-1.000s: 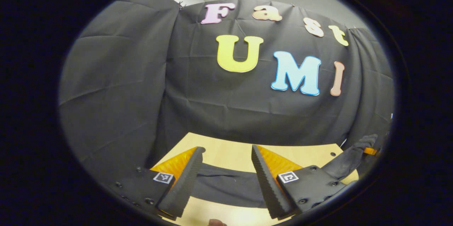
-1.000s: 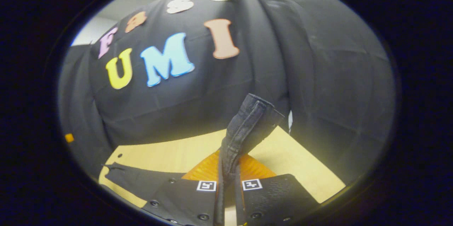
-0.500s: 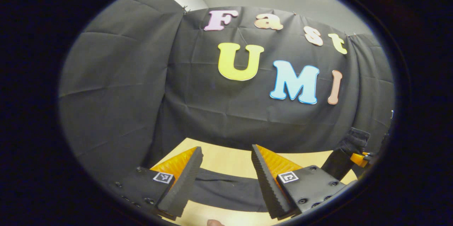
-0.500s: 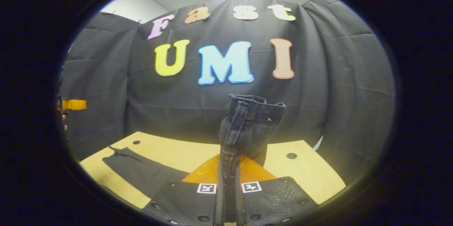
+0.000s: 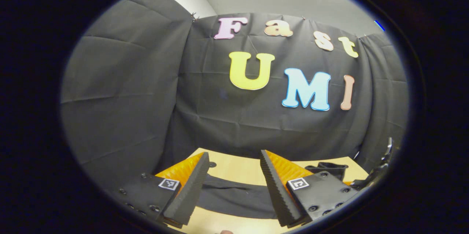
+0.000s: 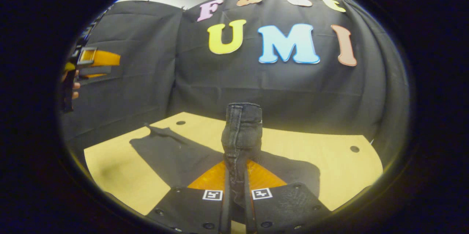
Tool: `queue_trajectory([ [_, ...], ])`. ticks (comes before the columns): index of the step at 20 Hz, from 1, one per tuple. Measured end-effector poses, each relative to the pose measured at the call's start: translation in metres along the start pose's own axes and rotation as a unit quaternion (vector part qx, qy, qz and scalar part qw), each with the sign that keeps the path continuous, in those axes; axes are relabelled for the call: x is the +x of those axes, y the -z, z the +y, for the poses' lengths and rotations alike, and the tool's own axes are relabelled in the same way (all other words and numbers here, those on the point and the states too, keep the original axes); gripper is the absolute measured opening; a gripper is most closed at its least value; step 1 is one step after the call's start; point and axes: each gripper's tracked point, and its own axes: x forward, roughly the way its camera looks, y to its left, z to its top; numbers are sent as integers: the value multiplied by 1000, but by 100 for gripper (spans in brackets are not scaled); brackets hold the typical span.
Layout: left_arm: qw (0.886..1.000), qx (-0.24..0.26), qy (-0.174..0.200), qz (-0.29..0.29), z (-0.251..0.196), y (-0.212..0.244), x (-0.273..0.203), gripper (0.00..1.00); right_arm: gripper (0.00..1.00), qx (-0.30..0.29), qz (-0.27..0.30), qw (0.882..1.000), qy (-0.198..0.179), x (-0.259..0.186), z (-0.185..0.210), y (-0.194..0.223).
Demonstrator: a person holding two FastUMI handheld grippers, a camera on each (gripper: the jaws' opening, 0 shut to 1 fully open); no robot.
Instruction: Grasp the waist and the cuffs of the jeans and fold them to make the two legs overlap; first hold the waist and fold one-third of the jeans toward the cuffs, then hold the cuffs and fold the remaining one-third in the same direction to finish folding.
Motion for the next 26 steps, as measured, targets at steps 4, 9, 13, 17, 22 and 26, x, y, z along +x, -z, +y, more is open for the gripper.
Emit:
queue_trajectory([
  [4,1000,-13,-22,-3,10,6,-21,92,27,9,25,999,-38,13,26,29],
  [9,997,-54,-44,-15,26,3,-26,90,69,-8,51,997,-57,0,33,45],
  [13,994,-85,-63,7,42,21,-15,90,90,-17,11,998,-60,-23,27,13],
  [17,978,-183,-74,74,73,64,5,91,90,-3,-19,1000,-13,-56,2,-19],
  [22,928,-310,-100,184,121,151,49,90,90,29,-34,997,63,-101,-41,-50],
  [26,886,-391,-115,222,162,202,76,92,91,52,-70,988,124,-130,-74,-82],
])
